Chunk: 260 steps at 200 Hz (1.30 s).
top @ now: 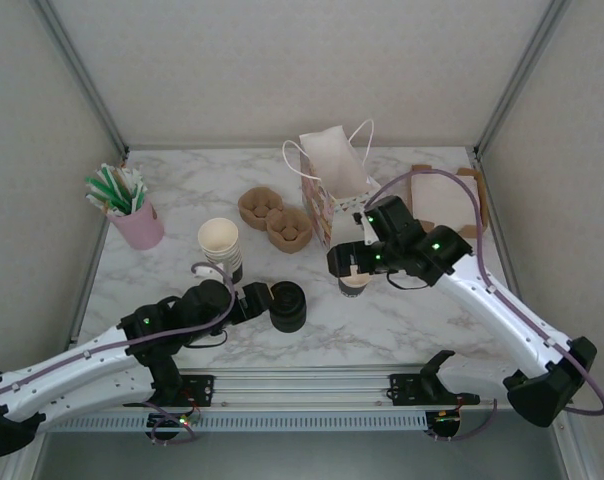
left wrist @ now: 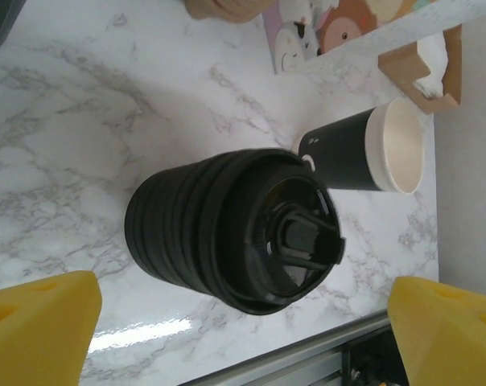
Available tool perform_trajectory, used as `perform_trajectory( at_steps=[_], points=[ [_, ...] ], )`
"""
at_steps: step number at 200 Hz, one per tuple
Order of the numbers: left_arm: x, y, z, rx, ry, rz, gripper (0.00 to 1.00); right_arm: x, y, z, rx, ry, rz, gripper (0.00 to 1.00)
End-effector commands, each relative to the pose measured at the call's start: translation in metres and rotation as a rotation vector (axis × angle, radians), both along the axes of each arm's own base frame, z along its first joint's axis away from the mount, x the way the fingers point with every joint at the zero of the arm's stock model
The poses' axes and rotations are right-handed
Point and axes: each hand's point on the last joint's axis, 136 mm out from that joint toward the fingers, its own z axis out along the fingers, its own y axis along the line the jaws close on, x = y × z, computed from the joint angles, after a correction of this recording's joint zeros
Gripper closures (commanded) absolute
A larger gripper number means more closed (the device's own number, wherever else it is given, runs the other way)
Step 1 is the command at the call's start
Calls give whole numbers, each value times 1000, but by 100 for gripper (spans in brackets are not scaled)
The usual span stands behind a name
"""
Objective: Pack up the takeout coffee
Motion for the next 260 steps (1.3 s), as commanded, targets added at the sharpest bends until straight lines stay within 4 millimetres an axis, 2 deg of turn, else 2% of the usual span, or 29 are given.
perform_trajectory(
  at_steps=[1, 35, 80, 135, 197, 260],
  points=[
    [-5, -3, -6, -97, 40, 7, 17, -7, 22, -1, -27, -22, 99, 4],
    [-13, 5, -29, -164, 104, 3, 37, -25, 53, -10, -98, -33, 244, 7],
    [-14, 12, -55, -269, 165, -11, 52, -42, 87, -25, -196, -30, 368, 9],
    [-14, 6, -70, -297, 209, -76, 54, -46, 102, -44, -316, -17, 400, 11],
    [-18, 6, -69, -374, 221, -115, 55, -53, 120, -55, -342, 17, 422, 10],
    [-21, 5, -69, -392, 235, -144, 56, -47, 130, -64, -453, -3, 415, 9]
  ],
)
